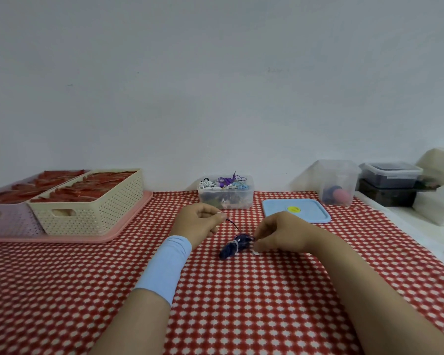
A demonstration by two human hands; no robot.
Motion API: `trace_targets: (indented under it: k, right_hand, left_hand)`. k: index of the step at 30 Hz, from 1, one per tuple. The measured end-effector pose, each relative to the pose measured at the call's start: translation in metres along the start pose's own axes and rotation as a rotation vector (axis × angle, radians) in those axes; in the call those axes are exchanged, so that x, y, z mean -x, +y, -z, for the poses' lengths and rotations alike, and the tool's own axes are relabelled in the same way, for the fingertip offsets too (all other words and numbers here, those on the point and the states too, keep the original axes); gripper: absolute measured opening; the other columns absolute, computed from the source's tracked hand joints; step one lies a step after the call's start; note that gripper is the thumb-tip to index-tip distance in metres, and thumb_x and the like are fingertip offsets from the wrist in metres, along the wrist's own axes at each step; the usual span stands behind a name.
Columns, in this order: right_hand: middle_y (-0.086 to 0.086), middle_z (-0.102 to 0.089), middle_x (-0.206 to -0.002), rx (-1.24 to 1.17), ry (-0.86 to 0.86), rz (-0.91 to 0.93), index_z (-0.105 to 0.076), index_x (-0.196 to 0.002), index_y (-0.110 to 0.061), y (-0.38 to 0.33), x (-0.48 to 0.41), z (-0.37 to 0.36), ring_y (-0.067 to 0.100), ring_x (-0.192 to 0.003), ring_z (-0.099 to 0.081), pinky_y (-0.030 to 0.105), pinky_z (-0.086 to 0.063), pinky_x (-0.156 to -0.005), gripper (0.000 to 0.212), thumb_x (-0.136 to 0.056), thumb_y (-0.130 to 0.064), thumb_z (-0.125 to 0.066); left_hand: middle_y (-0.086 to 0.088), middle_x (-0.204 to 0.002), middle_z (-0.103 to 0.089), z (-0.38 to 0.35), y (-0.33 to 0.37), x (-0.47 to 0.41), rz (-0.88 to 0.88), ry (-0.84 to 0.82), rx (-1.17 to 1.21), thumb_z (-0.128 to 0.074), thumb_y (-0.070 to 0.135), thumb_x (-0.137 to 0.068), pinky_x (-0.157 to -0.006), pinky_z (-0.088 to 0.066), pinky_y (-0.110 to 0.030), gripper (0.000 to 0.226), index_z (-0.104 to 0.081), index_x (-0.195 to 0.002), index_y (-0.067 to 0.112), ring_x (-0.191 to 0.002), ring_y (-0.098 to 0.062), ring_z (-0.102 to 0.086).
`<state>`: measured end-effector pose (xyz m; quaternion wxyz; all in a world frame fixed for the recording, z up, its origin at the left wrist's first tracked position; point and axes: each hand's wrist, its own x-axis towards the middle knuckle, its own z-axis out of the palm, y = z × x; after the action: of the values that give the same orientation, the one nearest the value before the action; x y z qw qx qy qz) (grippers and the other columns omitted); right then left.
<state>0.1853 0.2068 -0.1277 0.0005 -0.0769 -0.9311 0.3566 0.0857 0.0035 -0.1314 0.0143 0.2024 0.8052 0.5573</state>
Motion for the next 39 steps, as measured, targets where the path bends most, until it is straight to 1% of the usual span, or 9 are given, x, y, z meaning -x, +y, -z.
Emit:
trace_targets:
  k: [3,6,11,15,18,23,26,33,39]
  right_hand:
    - [-0.014,-0.072,-0.091,0.079,-0.049,-0.01,-0.075,-0.09,-0.03,-0.002,0.001,0.0,0.004,-0.089,-0.066,0.023,-0.053,-0.082,0.031,-0.067,-0.045,-0.09]
    - [-0.016,-0.074,-0.086,0.092,-0.048,0.0,-0.078,-0.082,-0.031,-0.004,0.0,-0.003,0.002,-0.087,-0.067,0.019,-0.05,-0.076,0.015,-0.073,-0.037,-0.089]
    - [-0.018,-0.075,-0.08,0.005,0.029,0.055,-0.08,-0.078,-0.031,-0.003,0.0,-0.004,0.001,-0.081,-0.069,0.014,-0.05,-0.07,0.005,-0.083,-0.031,-0.081]
    - [-0.008,-0.076,-0.078,-0.206,0.085,0.056,-0.08,-0.087,-0.017,-0.006,0.0,-0.005,0.003,-0.054,-0.061,0.016,-0.049,-0.056,0.006,-0.09,-0.018,-0.075]
    - [-0.002,-0.077,-0.081,-0.315,0.123,0.037,-0.079,-0.094,-0.014,-0.006,0.001,-0.008,0.011,-0.053,-0.057,0.021,-0.045,-0.047,0.007,-0.091,-0.016,-0.073]
    - [0.003,-0.078,-0.095,-0.421,0.103,0.022,-0.079,-0.091,-0.013,-0.003,0.001,-0.008,0.015,-0.059,-0.055,0.026,-0.041,-0.048,0.018,-0.098,-0.021,-0.064]
    - [0.003,-0.078,-0.094,-0.502,0.085,0.018,-0.079,-0.098,-0.014,-0.004,0.001,-0.007,0.011,-0.056,-0.054,0.022,-0.04,-0.047,0.016,-0.098,-0.016,-0.063]
    - [0.003,-0.075,-0.082,-0.604,0.093,-0.011,-0.08,-0.1,-0.014,-0.003,0.0,-0.007,0.011,-0.052,-0.053,0.02,-0.036,-0.043,0.013,-0.092,-0.014,-0.07]
    - [0.009,-0.077,-0.096,-0.688,0.08,0.002,-0.08,-0.099,-0.012,-0.002,-0.003,-0.005,0.012,-0.052,-0.052,0.02,-0.032,-0.044,0.014,-0.088,-0.018,-0.074]
  left_hand:
    - [0.004,-0.078,-0.073,0.01,-0.003,-0.004,-0.006,0.095,-0.082,-0.079,0.023,-0.082,-0.068,-0.06,-0.027,0.012,-0.073,-0.092,0.018,-0.066,-0.012,-0.07]
    - [0.007,-0.085,-0.072,0.017,-0.008,-0.007,0.003,0.103,-0.292,-0.078,0.032,-0.081,-0.081,-0.055,-0.03,0.012,-0.072,-0.088,0.024,-0.08,-0.012,-0.069]
    - [0.005,-0.118,-0.068,0.012,-0.018,-0.011,0.107,-0.016,-0.664,-0.065,0.042,-0.09,-0.099,-0.047,-0.033,0.028,-0.071,-0.111,0.024,-0.109,-0.016,-0.061]
    - [0.007,-0.121,-0.066,-0.001,-0.011,-0.011,-0.202,0.124,-0.674,-0.052,0.034,-0.098,-0.101,-0.043,-0.033,0.026,-0.07,-0.116,0.027,-0.115,-0.017,-0.052]
    - [0.01,-0.122,-0.065,-0.016,-0.003,-0.007,-0.391,0.028,-0.686,-0.052,0.032,-0.099,-0.101,-0.041,-0.031,0.026,-0.069,-0.118,0.032,-0.115,-0.014,-0.051]
    - [0.009,-0.121,-0.065,-0.032,-0.007,-0.005,-0.355,-0.205,-0.832,-0.054,0.043,-0.096,-0.102,-0.043,-0.039,0.028,-0.068,-0.12,0.039,-0.117,-0.018,-0.049]
    - [0.009,-0.115,-0.067,-0.034,-0.005,-0.003,-0.344,-0.191,-0.758,-0.058,0.038,-0.095,-0.099,-0.046,-0.037,0.024,-0.069,-0.116,0.039,-0.111,-0.016,-0.053]
    - [0.015,-0.09,-0.072,-0.033,0.004,0.01,-0.237,-0.169,-0.177,-0.075,0.032,-0.083,-0.079,-0.047,-0.016,0.014,-0.07,-0.096,0.033,-0.087,0.001,-0.064]
    - [0.015,-0.086,-0.074,-0.033,0.006,0.013,-0.244,-0.108,0.0,-0.075,0.021,-0.085,-0.071,-0.049,-0.009,0.009,-0.074,-0.085,0.03,-0.08,0.005,-0.068]
